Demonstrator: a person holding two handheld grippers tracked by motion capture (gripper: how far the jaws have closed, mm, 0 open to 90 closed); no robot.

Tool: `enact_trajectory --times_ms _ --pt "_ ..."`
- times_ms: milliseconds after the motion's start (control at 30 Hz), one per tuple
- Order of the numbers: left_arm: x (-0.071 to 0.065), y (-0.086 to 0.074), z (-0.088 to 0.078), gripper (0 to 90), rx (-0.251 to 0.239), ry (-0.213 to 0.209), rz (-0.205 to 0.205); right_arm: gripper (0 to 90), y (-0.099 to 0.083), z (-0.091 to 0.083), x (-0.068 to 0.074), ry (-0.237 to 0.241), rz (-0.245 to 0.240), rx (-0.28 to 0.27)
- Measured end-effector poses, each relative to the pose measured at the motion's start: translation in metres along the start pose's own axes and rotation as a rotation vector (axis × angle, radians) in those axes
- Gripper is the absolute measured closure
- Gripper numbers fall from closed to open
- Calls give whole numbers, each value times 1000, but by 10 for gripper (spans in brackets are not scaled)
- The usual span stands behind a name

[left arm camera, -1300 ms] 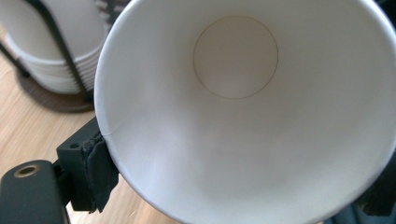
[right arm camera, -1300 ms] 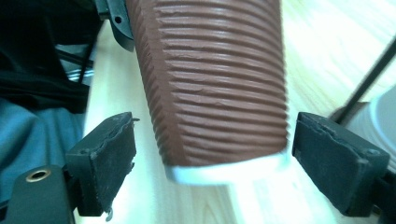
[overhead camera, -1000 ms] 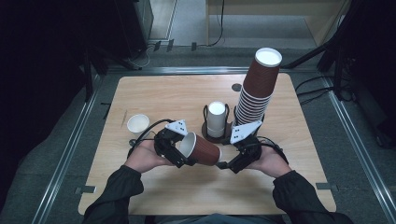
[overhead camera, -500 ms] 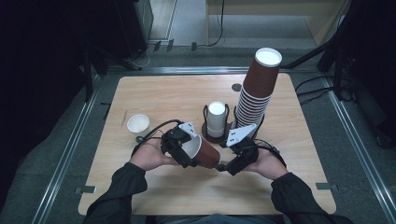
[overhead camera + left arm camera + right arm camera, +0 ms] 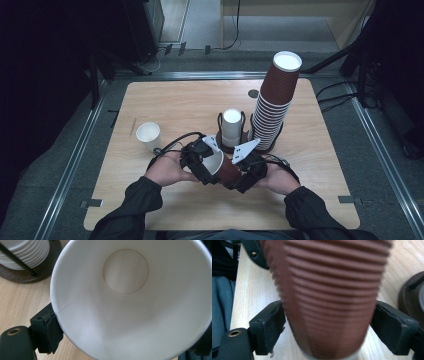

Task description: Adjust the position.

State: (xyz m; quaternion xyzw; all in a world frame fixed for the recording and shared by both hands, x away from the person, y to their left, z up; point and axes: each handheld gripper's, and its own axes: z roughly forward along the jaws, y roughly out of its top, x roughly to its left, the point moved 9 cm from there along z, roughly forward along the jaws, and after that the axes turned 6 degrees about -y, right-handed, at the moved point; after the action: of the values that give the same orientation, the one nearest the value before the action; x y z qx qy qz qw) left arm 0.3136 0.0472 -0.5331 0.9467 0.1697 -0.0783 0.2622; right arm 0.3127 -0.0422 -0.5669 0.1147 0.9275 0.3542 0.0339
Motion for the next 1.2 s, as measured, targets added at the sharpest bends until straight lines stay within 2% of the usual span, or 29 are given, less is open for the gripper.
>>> enact_trajectory --times_ms 167,267,300,467,533,667,733,933,1200 --pt "1 -2 2 75 1 1 -3 212 2 2 2 -13 -29 -4" --pt "0 -1 2 69 -11 8 24 217 2 2 3 6 -24 4" --pt "-1 -1 2 65 -15 6 23 217 2 2 3 -1 -29 3" --pt "0 1 -4 38 -64 31 40 216 5 -2 2 0 -26 -19" --pt "2 2 -8 10 -90 36 28 216 6 -6 0 -1 -14 -35" --pt "3 1 -16 8 -138 22 16 216 6 -12 -5 -15 -9 -49" --pt "4 -1 -19 8 -155 32 12 215 6 -15 -7 -17 -2 -57" --pt "6 -3 -21 9 -190 29 21 215 7 -23 -10 -5 31 -72" --pt "7 -5 -20 9 -221 12 8 215 8 -33 -14 -17 33 -100"
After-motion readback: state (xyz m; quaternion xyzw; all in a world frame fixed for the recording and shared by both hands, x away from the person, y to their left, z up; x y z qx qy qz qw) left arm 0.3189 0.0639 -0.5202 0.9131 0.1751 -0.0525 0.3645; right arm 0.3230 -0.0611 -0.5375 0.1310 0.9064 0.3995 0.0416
